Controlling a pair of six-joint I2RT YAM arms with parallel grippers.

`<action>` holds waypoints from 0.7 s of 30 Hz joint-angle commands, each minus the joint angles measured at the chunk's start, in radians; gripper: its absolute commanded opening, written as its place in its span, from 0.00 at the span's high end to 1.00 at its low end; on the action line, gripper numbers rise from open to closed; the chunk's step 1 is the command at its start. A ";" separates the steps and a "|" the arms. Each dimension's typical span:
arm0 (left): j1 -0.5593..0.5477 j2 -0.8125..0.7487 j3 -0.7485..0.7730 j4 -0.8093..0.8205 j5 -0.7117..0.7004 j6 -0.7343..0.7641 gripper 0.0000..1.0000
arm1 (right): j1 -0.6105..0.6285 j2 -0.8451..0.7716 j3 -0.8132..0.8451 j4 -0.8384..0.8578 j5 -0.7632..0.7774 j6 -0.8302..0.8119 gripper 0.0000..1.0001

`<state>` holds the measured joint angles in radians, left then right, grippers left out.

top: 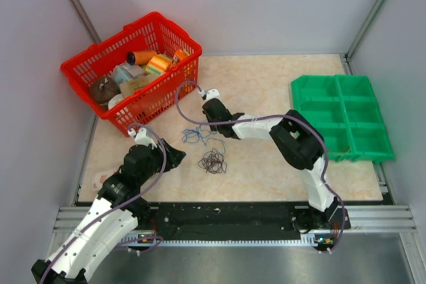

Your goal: Untangle the cables

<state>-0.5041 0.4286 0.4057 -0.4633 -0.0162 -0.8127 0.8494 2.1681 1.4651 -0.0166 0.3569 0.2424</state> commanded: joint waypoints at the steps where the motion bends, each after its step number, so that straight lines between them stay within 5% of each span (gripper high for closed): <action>1: 0.001 0.018 0.047 0.045 -0.001 0.006 0.43 | 0.007 -0.235 -0.215 0.061 0.024 0.001 1.00; 10: 0.003 0.100 0.195 0.138 0.156 0.070 0.28 | 0.008 -0.710 -0.256 -0.068 -0.113 -0.020 1.00; 21: 0.004 0.209 0.239 0.396 0.508 0.129 0.16 | 0.007 -0.971 -0.163 -0.189 -0.308 0.067 1.00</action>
<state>-0.5037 0.6121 0.6098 -0.2447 0.3065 -0.7116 0.8509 1.2655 1.2465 -0.1402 0.1455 0.2588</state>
